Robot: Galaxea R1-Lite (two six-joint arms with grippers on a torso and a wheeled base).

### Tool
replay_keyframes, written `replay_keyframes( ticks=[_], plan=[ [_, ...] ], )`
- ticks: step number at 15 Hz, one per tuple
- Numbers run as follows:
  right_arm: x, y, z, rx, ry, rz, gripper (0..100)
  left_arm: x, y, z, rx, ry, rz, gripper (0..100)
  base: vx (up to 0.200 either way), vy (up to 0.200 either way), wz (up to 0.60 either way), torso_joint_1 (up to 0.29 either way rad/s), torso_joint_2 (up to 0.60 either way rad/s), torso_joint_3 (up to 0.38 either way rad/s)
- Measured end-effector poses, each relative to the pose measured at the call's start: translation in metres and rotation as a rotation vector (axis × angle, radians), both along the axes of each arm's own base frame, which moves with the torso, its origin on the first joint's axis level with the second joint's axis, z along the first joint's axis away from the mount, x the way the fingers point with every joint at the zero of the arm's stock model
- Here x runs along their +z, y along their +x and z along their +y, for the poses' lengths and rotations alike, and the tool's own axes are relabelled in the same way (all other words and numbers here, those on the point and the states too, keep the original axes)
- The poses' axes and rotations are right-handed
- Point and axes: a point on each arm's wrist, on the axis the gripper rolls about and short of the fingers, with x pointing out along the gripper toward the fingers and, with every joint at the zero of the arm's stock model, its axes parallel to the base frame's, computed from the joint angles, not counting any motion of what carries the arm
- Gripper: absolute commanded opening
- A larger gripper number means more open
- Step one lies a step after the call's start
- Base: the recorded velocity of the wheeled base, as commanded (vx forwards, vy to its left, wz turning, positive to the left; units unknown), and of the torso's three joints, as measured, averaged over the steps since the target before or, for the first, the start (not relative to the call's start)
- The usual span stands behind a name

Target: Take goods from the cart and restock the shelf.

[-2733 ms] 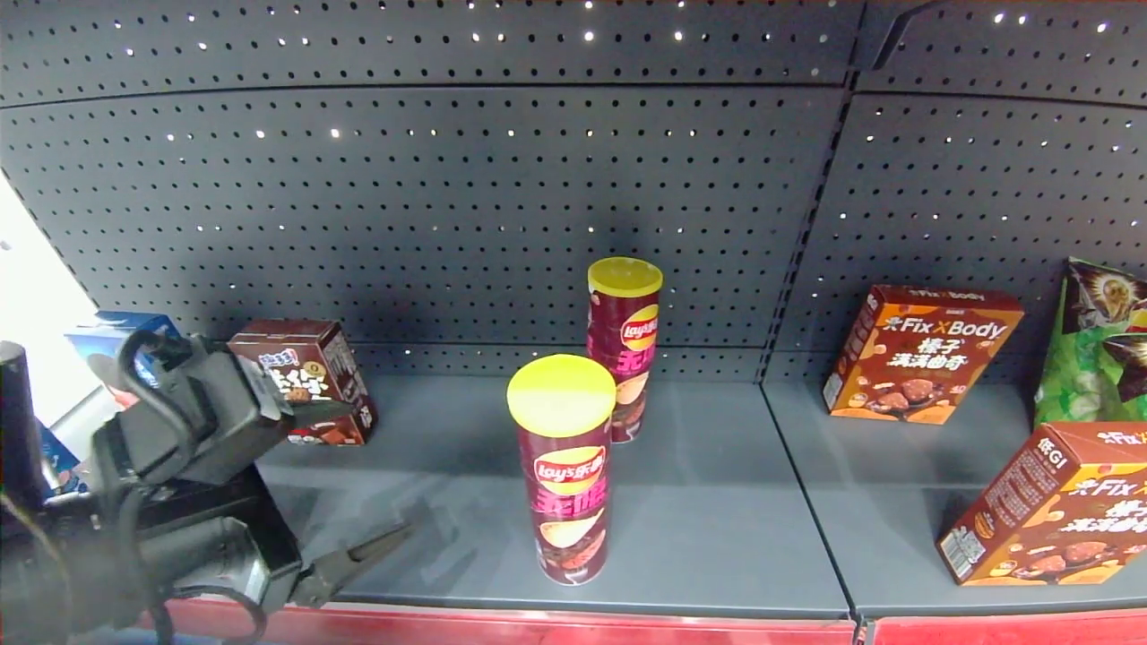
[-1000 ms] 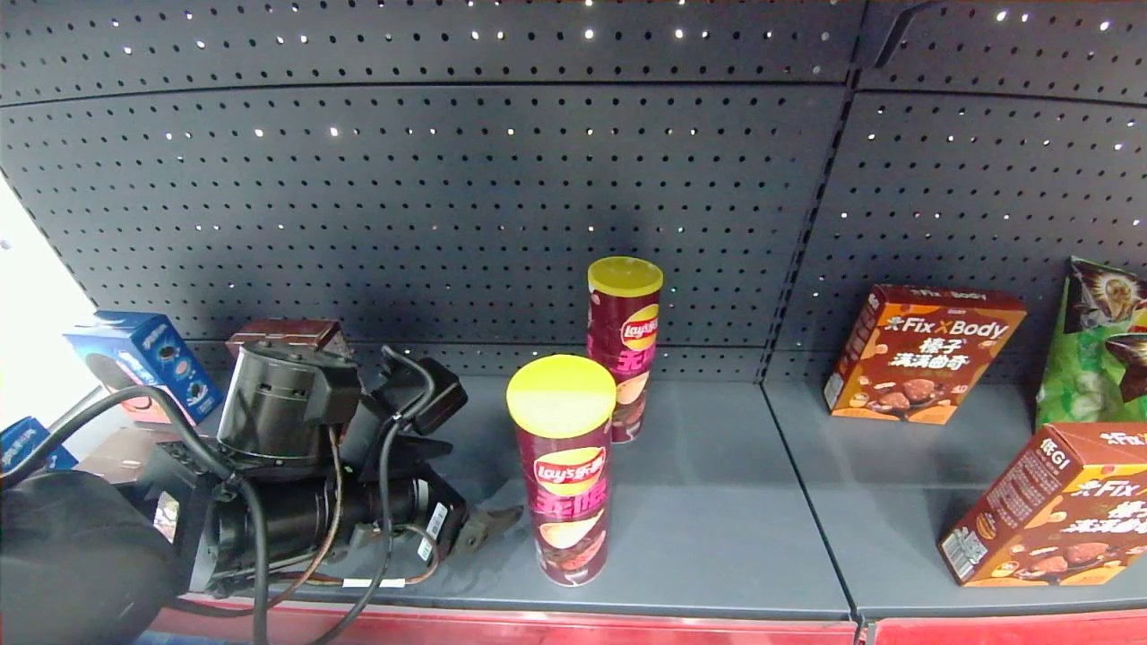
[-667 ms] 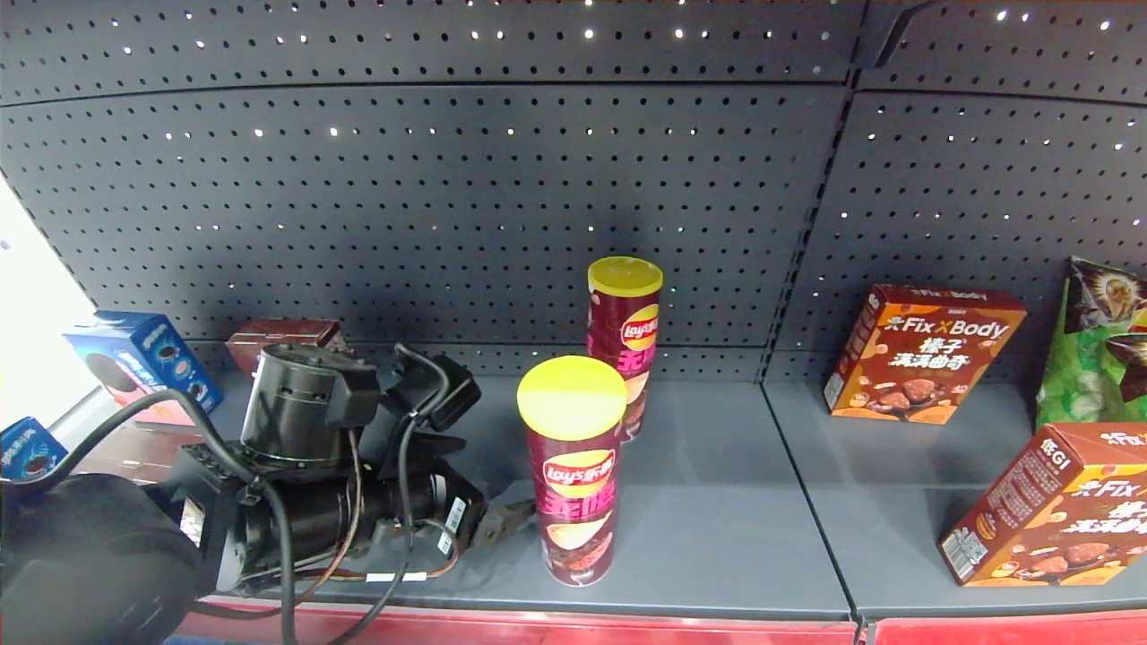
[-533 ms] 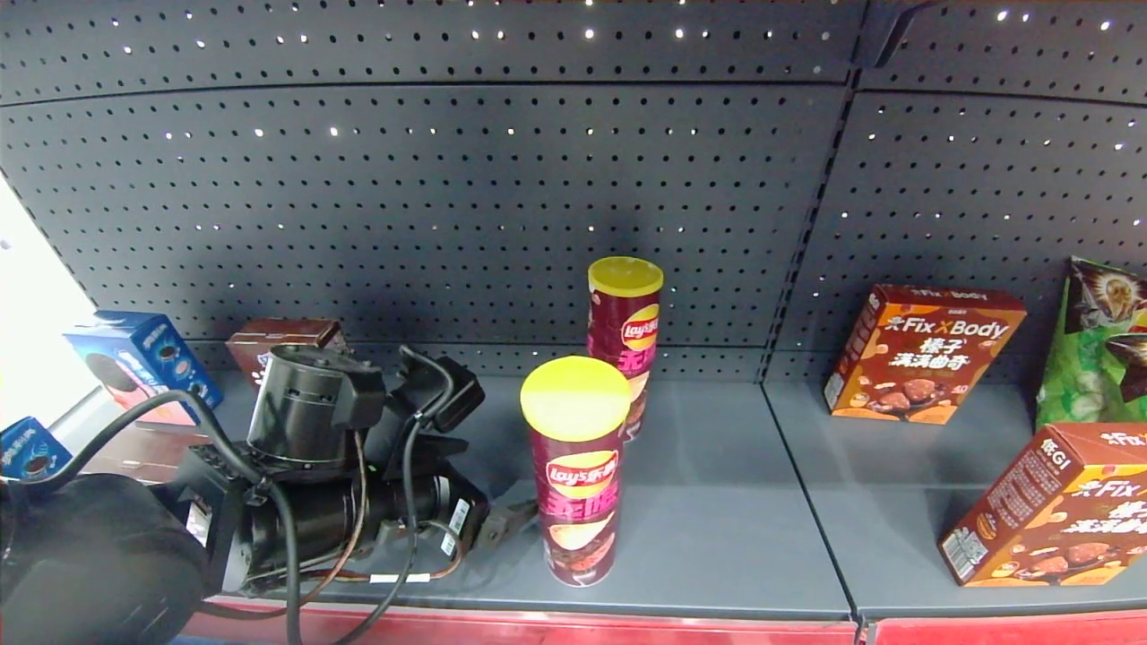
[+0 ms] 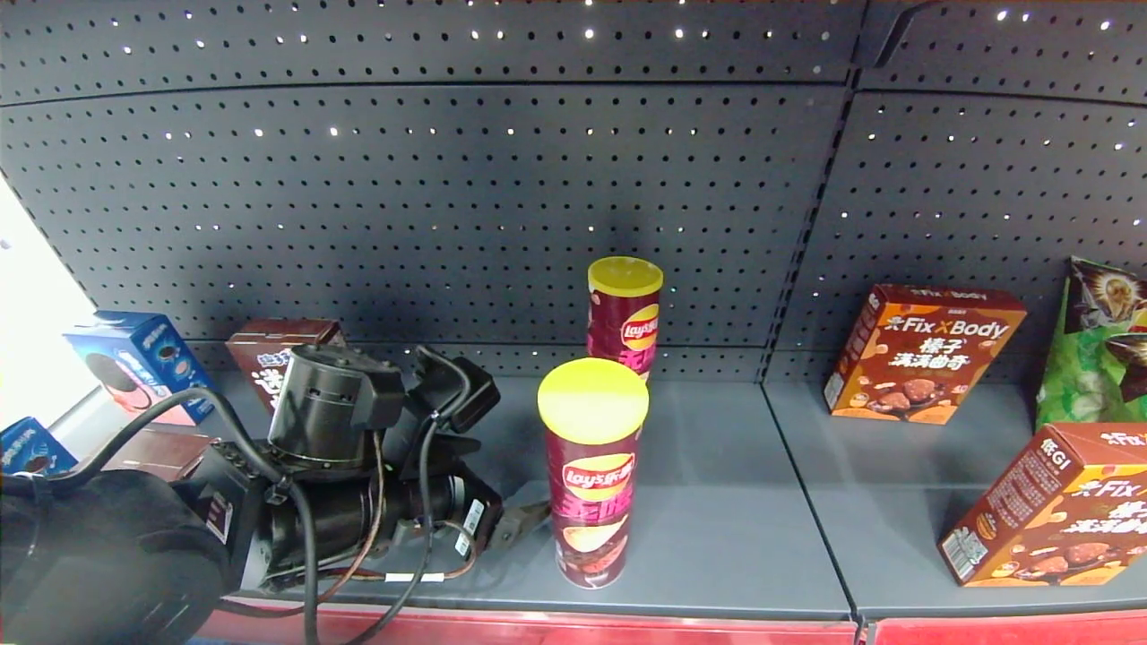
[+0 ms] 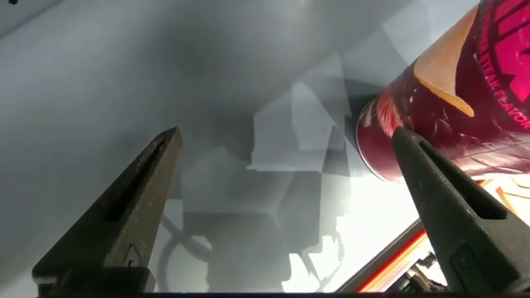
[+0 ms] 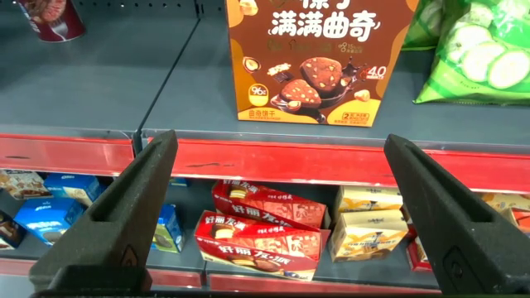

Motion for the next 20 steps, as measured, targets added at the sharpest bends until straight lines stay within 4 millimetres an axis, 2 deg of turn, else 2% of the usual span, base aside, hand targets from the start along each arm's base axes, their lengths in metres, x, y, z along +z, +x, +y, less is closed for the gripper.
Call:
replay_keyframes(
  ticks=[14, 20],
  plan=[
    [0.000, 0.000, 0.000, 0.000, 0.001, 0.000, 100, -0.002, 0.000, -0.018, -0.015, -0.024, 0.023, 100, 0.000, 0.000, 0.00, 0.000, 0.00, 0.000],
    [0.000, 0.000, 0.000, 0.001, 0.000, 0.000, 100, -0.003, 0.004, -0.013, 0.023, -0.013, 0.020, 100, 0.000, 0.000, 0.00, 0.000, 0.00, 0.000]
  ],
)
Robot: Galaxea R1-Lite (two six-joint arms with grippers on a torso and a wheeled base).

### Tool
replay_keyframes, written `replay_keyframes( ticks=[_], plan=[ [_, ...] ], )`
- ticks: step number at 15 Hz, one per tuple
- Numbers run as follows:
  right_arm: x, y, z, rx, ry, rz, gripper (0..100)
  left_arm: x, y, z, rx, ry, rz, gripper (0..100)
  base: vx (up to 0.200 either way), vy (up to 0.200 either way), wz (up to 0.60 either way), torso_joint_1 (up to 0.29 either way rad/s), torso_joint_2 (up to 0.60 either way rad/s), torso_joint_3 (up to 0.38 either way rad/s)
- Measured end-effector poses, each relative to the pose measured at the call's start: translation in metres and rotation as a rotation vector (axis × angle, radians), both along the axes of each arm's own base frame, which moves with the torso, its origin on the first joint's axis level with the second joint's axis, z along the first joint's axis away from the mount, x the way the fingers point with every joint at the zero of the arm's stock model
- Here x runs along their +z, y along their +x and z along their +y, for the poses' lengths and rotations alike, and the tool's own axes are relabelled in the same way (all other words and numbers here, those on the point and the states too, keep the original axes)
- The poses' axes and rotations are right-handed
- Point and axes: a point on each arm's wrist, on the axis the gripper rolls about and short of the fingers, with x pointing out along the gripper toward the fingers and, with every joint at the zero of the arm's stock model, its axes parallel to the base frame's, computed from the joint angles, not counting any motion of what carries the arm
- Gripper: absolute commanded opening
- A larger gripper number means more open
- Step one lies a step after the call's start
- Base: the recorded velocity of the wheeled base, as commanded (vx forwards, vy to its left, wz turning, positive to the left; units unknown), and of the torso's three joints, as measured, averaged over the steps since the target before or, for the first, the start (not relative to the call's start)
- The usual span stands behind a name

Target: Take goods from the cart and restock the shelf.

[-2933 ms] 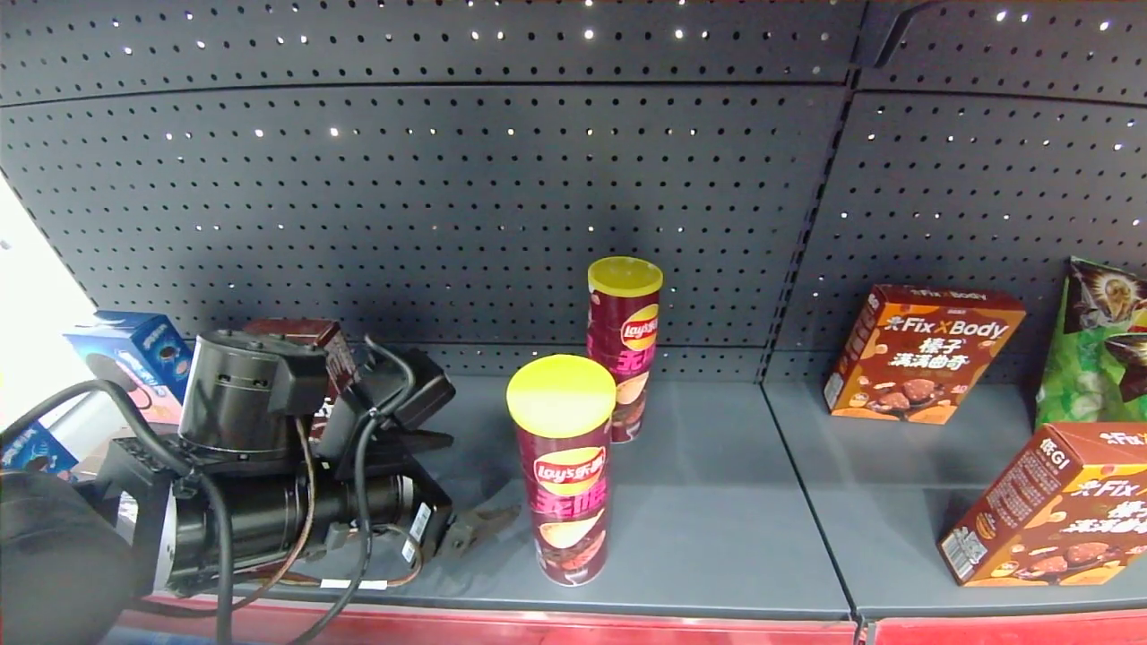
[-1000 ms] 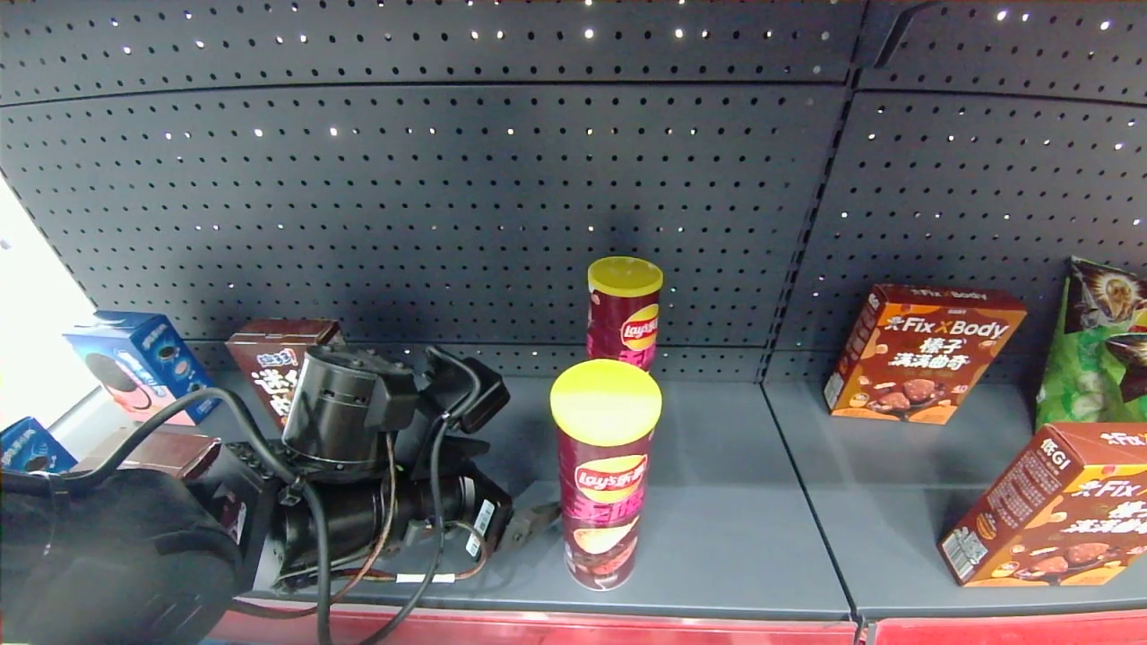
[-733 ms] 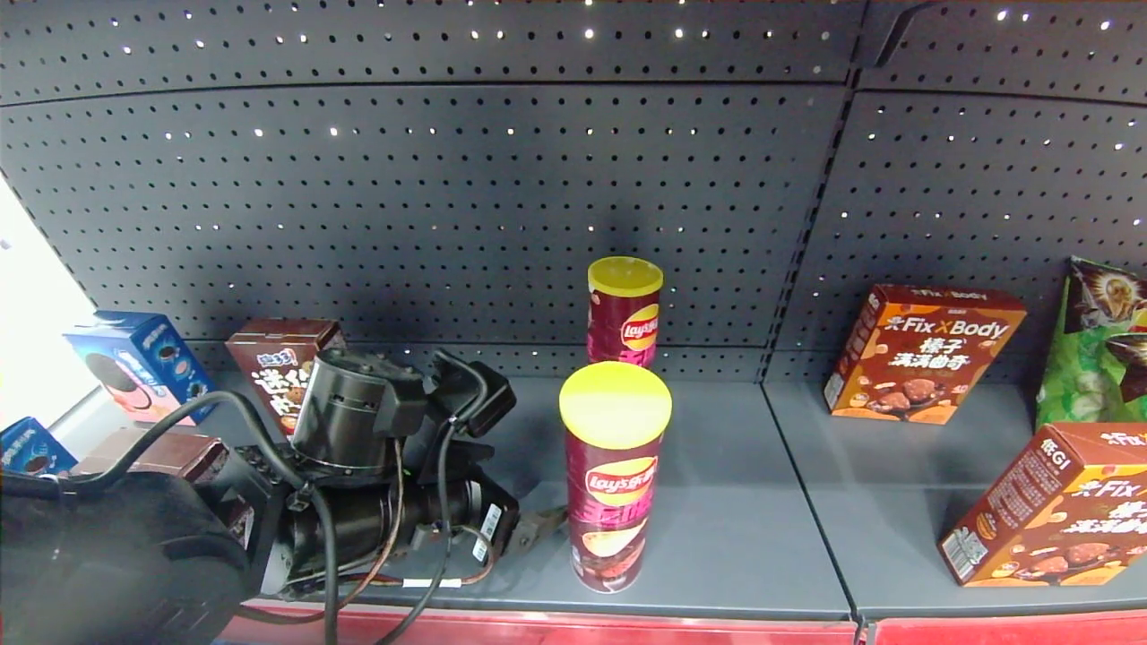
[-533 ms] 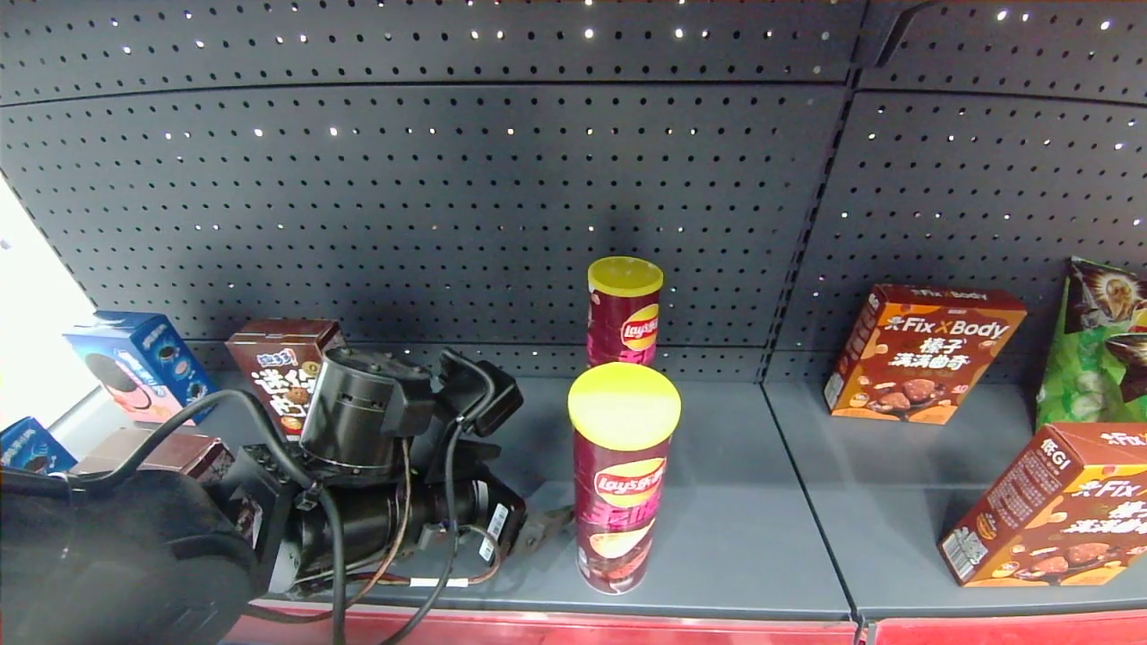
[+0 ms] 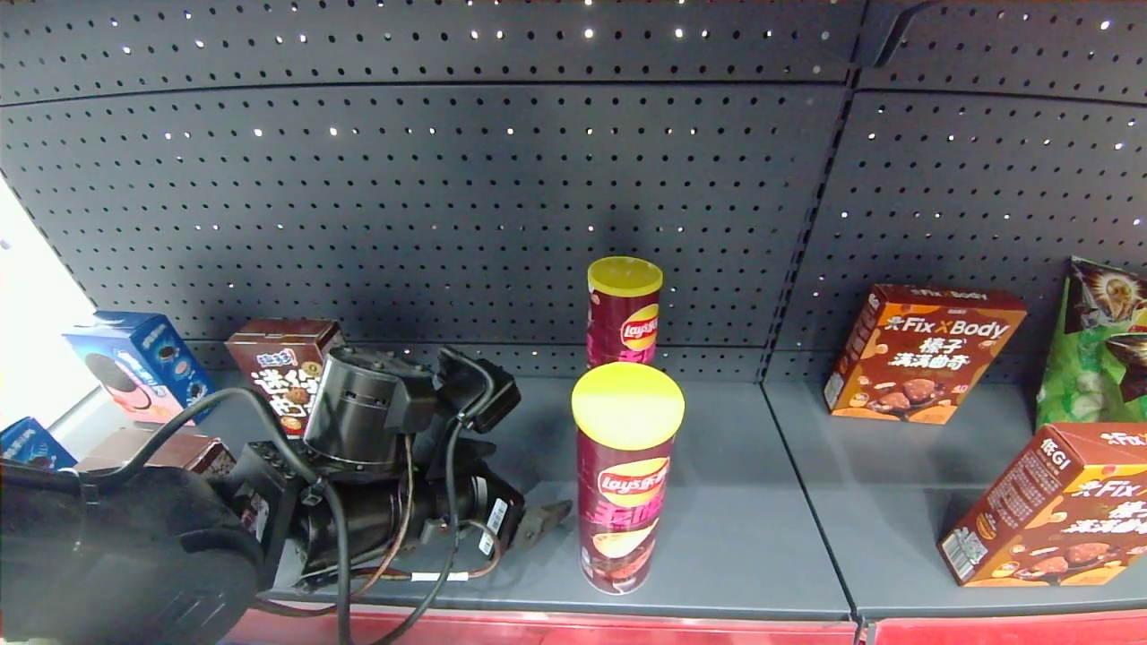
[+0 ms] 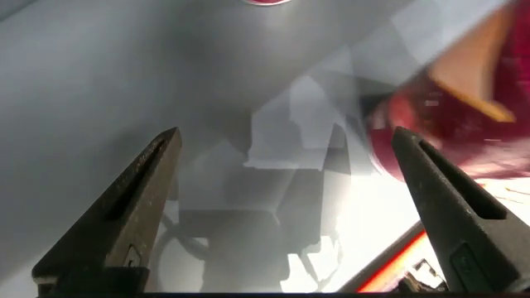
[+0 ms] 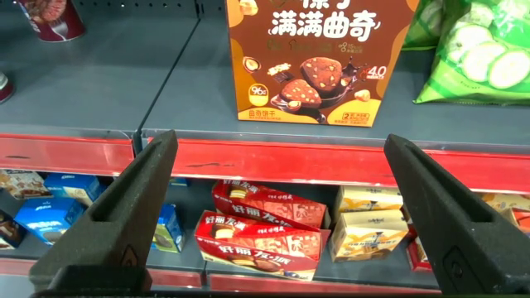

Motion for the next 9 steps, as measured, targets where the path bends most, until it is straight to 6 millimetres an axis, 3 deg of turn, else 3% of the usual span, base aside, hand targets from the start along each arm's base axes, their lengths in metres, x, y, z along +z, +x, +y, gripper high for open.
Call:
replay_keyframes(
  ticks=[4, 9],
  plan=[
    [0.000, 0.000, 0.000, -0.001, 0.000, 0.000, 100, 0.015, 0.002, 0.017, 0.047, -0.019, -0.050, 100, 0.000, 0.000, 0.00, 0.000, 0.00, 0.000],
    [0.000, 0.000, 0.000, -0.001, 0.000, 0.000, 100, 0.057, -0.017, 0.035, 0.096, -0.087, -0.190, 100, 0.000, 0.000, 0.00, 0.000, 0.00, 0.000]
  ],
)
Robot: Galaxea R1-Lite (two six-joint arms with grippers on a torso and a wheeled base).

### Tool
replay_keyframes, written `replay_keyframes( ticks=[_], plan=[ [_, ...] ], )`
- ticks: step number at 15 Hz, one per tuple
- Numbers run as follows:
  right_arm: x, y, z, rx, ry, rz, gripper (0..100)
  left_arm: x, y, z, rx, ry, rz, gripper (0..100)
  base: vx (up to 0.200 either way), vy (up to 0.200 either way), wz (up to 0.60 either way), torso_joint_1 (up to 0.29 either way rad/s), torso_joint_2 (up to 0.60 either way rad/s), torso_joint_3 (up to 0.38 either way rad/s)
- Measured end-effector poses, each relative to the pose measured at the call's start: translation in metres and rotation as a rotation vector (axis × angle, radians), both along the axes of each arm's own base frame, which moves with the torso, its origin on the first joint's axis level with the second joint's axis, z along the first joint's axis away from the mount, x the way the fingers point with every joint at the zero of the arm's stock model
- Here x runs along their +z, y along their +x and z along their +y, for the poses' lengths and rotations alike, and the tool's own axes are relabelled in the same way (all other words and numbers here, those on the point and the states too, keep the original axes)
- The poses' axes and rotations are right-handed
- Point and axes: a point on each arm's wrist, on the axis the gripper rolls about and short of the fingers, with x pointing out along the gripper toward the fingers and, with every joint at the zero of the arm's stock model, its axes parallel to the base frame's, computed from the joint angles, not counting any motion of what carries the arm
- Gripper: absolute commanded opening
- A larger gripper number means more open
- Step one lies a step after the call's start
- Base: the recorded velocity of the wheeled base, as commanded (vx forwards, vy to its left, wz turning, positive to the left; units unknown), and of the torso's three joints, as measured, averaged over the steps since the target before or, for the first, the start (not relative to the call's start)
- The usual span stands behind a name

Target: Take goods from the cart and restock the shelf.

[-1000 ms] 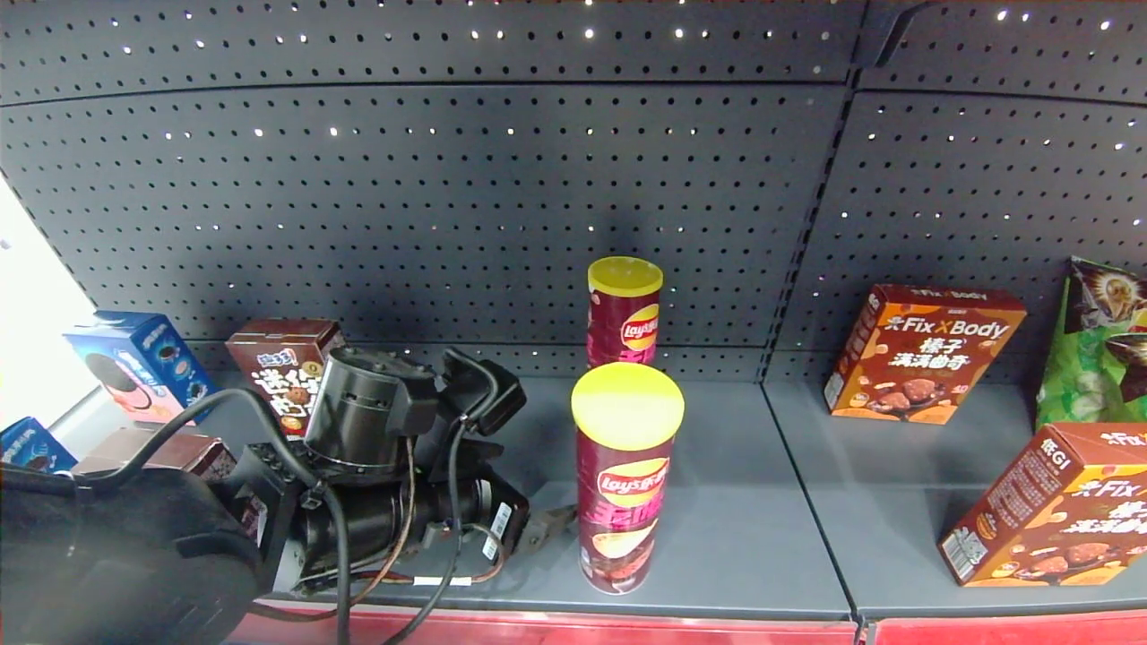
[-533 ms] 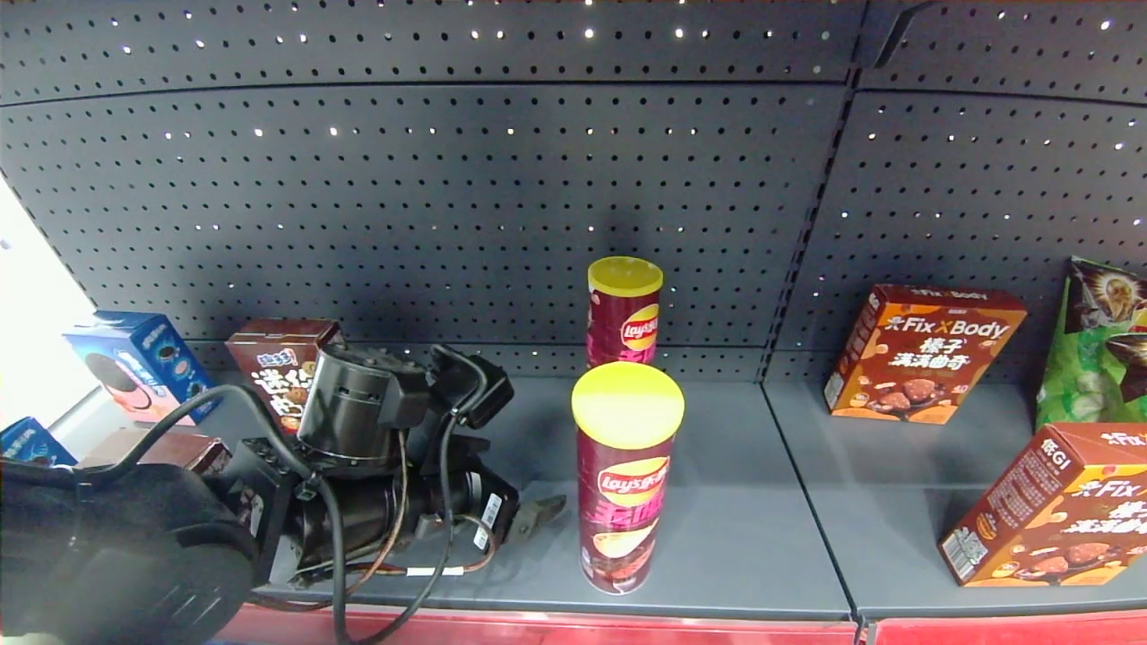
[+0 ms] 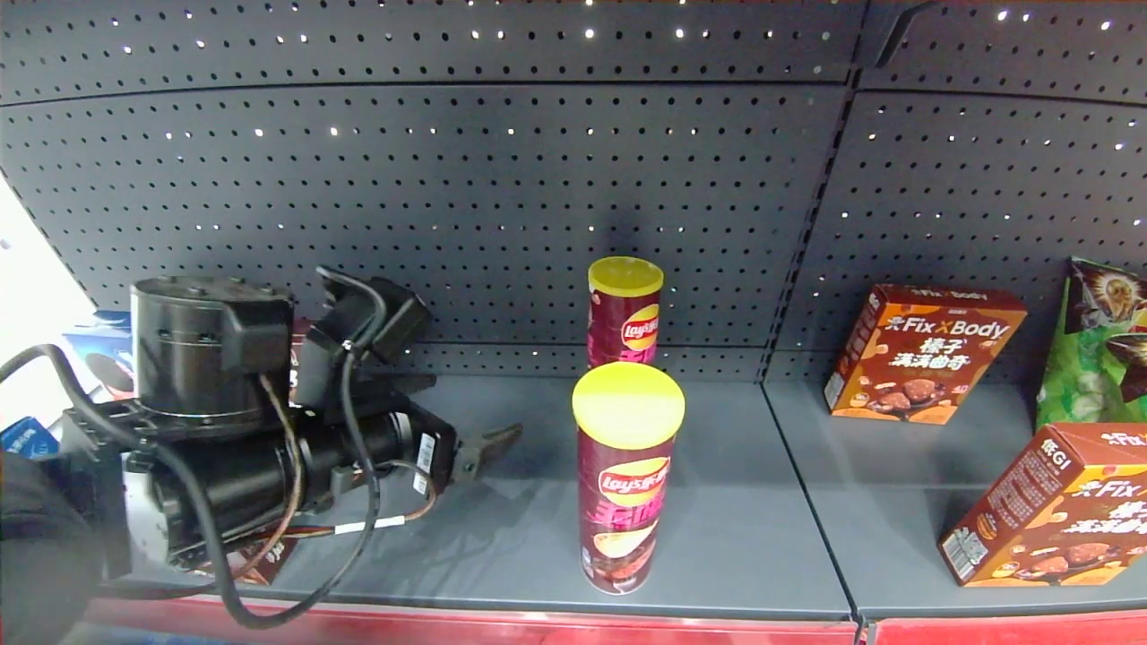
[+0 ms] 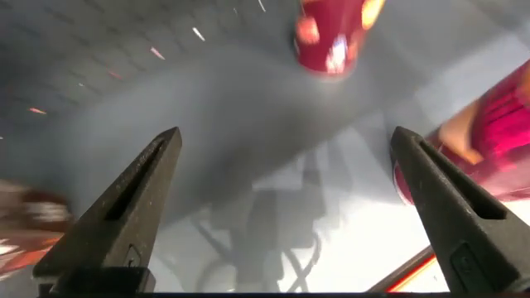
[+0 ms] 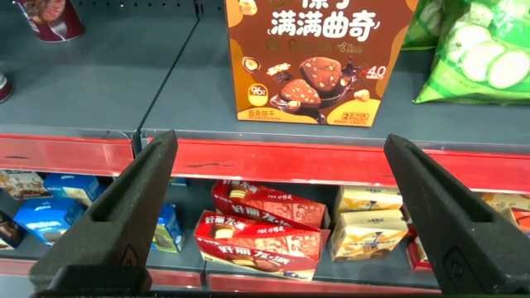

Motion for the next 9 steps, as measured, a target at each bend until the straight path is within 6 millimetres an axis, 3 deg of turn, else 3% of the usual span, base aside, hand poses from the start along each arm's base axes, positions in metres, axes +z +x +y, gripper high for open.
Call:
replay_keyframes(
  ticks=[5, 9],
  plan=[
    [0.000, 0.000, 0.000, 0.001, 0.000, 0.000, 100, 0.040, -0.044, 0.032, 0.045, -0.080, -0.165, 100, 0.000, 0.000, 0.00, 0.000, 0.00, 0.000],
    [0.000, 0.000, 0.000, 0.000, -0.001, 0.000, 100, 0.043, -0.096, 0.063, 0.083, -0.128, -0.254, 100, 0.000, 0.000, 0.00, 0.000, 0.00, 0.000]
  ],
)
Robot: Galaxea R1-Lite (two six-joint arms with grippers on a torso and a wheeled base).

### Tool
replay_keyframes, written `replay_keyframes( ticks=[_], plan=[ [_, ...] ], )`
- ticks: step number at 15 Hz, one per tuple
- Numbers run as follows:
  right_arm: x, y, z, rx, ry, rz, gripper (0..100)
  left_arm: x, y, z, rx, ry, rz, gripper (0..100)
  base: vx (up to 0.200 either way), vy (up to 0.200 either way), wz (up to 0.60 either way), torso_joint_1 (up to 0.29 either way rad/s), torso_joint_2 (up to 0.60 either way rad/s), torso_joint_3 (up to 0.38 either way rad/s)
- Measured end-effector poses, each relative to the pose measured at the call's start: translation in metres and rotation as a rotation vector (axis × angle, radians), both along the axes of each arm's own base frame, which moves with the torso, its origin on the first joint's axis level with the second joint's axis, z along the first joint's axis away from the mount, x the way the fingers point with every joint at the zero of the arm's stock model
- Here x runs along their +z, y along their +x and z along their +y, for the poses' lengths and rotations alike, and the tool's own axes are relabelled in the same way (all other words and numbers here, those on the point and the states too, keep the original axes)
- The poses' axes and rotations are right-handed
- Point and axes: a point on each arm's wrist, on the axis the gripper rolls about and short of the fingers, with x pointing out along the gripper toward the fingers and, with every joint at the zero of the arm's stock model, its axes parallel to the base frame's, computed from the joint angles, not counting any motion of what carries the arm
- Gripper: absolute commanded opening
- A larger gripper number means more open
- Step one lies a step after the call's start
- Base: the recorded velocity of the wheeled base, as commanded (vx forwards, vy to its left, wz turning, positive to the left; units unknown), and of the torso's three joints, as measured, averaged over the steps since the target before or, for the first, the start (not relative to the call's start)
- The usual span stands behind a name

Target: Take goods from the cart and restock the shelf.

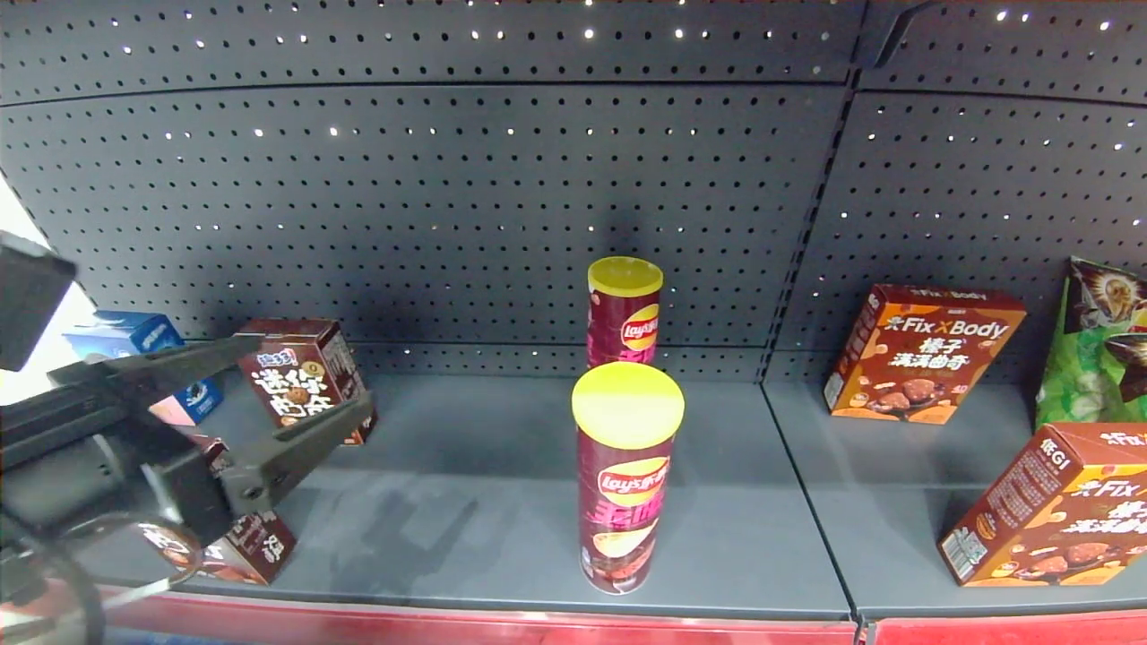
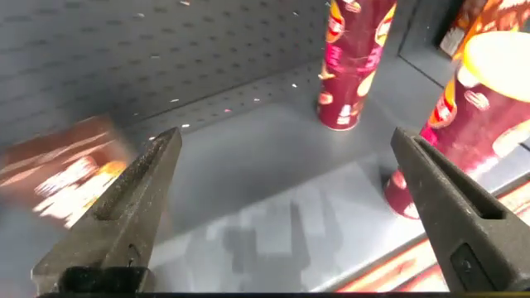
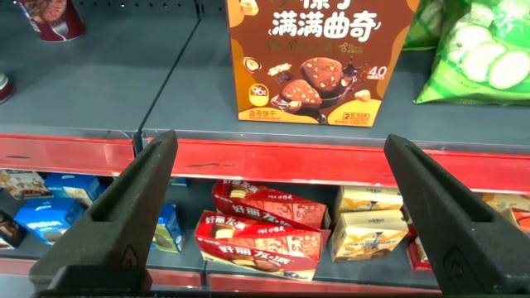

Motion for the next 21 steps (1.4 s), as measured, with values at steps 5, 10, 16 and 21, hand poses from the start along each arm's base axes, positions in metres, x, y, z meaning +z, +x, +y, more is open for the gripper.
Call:
replay_keyframes(
  ticks=[5, 10, 16, 21],
  plan=[
    [0.000, 0.000, 0.000, 0.001, 0.000, 0.000, 100, -0.013, -0.071, 0.044, 0.183, -0.082, -0.108, 100, 0.000, 0.000, 0.00, 0.000, 0.00, 0.000],
    [0.000, 0.000, 0.000, 0.000, 0.000, 0.000, 100, -0.077, -0.121, 0.059, 0.379, -0.105, -0.155, 100, 0.000, 0.000, 0.00, 0.000, 0.00, 0.000],
    [0.000, 0.000, 0.000, 0.000, 0.000, 0.000, 100, -0.141, -0.141, 0.060, 0.467, -0.072, -0.033, 100, 0.000, 0.000, 0.00, 0.000, 0.00, 0.000],
    [0.000, 0.000, 0.000, 0.000, 0.000, 0.000, 100, -0.158, -0.152, 0.061, 0.524, -0.059, -0.041, 100, 0.000, 0.000, 0.00, 0.000, 0.00, 0.000]
  ],
)
